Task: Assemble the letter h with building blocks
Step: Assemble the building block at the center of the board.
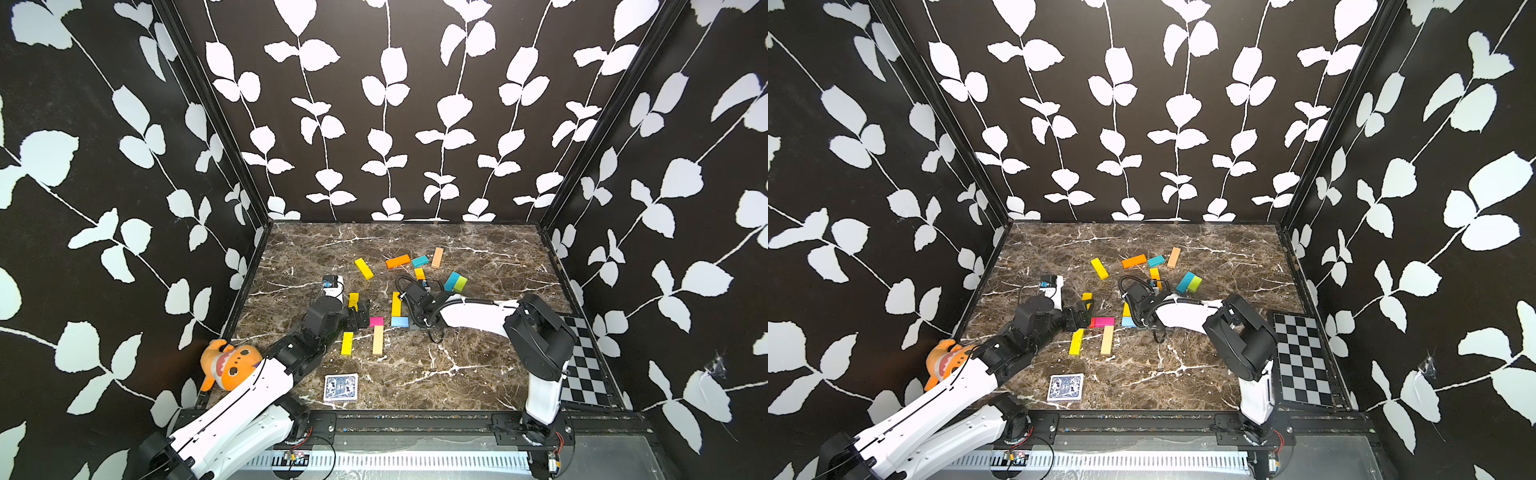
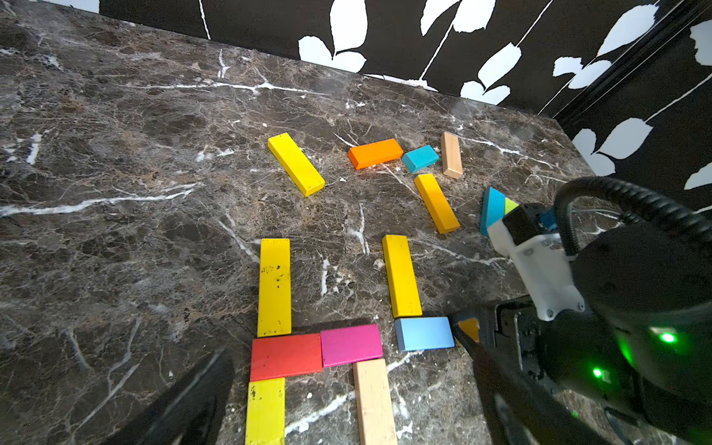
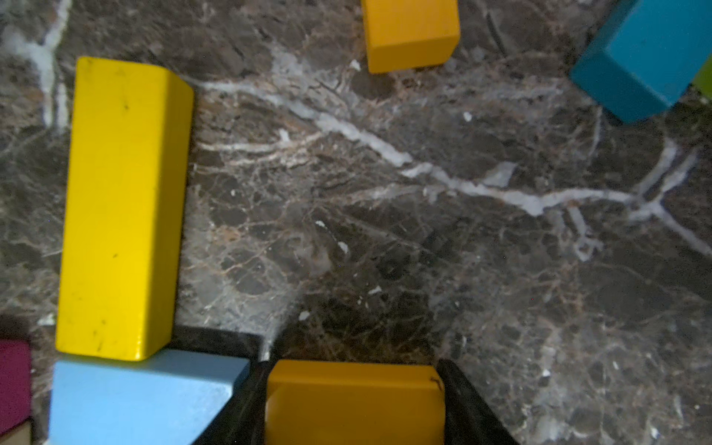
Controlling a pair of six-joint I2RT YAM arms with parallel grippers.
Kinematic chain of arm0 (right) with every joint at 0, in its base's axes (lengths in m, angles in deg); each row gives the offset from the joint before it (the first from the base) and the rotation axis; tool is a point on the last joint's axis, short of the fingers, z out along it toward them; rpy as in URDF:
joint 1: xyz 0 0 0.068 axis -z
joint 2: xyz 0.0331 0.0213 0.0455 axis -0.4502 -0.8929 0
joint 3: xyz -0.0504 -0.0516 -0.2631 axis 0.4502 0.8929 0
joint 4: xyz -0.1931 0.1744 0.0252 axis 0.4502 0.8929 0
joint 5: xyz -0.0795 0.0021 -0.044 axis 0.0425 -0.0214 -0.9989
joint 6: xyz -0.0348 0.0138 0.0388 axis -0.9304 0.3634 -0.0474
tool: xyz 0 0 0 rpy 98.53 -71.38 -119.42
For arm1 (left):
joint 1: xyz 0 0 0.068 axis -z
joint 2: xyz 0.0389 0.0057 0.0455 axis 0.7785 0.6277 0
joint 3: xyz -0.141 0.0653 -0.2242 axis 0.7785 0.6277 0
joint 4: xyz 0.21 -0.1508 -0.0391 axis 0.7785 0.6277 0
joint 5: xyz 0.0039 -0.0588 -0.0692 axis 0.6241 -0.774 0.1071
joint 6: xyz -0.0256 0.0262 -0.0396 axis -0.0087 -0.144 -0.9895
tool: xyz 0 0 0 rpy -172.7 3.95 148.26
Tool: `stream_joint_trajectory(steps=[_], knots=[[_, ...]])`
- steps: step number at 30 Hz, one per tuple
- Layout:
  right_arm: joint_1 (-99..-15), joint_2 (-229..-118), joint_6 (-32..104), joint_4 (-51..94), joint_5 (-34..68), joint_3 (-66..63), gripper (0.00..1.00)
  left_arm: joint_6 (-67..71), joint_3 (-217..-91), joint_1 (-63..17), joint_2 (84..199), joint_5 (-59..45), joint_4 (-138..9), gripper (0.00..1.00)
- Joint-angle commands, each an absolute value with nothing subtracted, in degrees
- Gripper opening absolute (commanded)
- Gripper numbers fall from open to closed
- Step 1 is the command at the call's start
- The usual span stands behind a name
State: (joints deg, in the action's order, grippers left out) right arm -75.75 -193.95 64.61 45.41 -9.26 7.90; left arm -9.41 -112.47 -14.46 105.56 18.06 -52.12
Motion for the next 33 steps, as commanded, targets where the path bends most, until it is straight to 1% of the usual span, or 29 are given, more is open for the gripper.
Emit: stream_joint_trajectory(steps=[1, 4, 12, 28, 33], knots=[[-75.7, -195.0, 65.6, 46.3, -10.9, 7.3, 0.53, -8.7, -113.3, -14.4, 105.1, 18.5, -51.8, 0.99], [-75.7, -194.7, 65.5, 46.2, -10.9, 7.5, 0.57, -8.6, -113.2, -14.3, 105.2, 18.4, -51.9, 0.99], [-75.7, -194.6, 65.8, 46.5, -10.9, 7.5, 0.60, -8.6, -113.2, -14.4, 105.5, 18.3, -52.0, 0.99], [-75.7, -192.4, 65.5, 47.2, -12.2, 7.1, 0.73, -8.6, -113.6, -14.3, 105.6, 18.2, -52.0, 0.99], [-75.7, -190.7, 65.2, 47.3, -12.7, 7.1, 0.75, -8.7, -113.7, -14.3, 105.8, 18.1, -52.1, 0.99]])
